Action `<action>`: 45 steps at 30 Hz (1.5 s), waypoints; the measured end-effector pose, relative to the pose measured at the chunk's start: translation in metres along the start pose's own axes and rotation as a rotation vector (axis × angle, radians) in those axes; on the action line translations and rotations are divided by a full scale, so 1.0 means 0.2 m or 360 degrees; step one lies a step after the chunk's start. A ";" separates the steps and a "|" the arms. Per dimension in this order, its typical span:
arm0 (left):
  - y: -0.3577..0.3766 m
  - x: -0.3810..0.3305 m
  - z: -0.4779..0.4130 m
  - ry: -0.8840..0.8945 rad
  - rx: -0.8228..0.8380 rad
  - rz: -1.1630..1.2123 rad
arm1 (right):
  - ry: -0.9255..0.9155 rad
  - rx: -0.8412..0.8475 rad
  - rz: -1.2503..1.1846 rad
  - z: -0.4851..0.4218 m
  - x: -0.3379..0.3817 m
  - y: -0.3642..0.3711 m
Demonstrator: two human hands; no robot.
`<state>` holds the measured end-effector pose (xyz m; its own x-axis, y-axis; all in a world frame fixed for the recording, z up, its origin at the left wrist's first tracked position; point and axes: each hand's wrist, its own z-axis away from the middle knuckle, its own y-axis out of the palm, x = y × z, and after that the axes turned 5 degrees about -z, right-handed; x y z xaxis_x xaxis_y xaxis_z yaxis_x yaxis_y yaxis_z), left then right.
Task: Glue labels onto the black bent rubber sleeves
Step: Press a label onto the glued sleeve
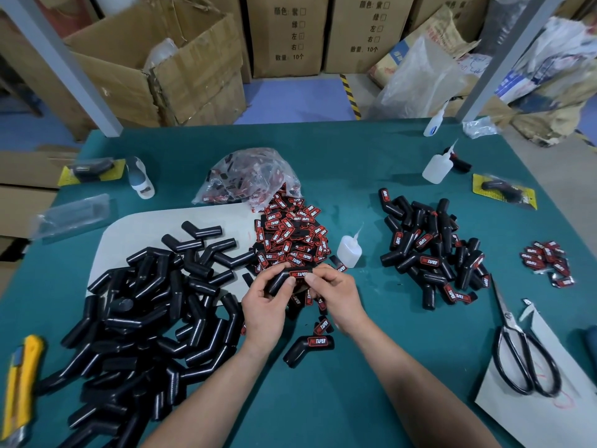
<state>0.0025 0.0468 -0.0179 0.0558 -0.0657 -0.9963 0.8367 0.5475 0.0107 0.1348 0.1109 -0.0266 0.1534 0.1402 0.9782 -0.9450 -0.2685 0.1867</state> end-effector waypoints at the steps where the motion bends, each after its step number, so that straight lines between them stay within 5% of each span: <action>1: 0.00 0.00 0.00 0.0008 0.0003 -0.0007 | -0.0003 -0.0027 0.0031 0.00 0.00 0.00; 28: -0.02 0.02 -0.01 0.0173 0.0113 0.0071 | -0.0086 0.0134 0.0087 -0.01 -0.01 -0.02; 45: 0.00 0.02 -0.01 -0.0041 0.0159 0.0033 | -0.0036 0.0147 0.0061 -0.01 0.02 -0.03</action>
<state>0.0010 0.0480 -0.0224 0.0865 -0.0775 -0.9932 0.8853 0.4633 0.0409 0.1399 0.1141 -0.0243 0.1251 0.1066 0.9864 -0.9199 -0.3601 0.1556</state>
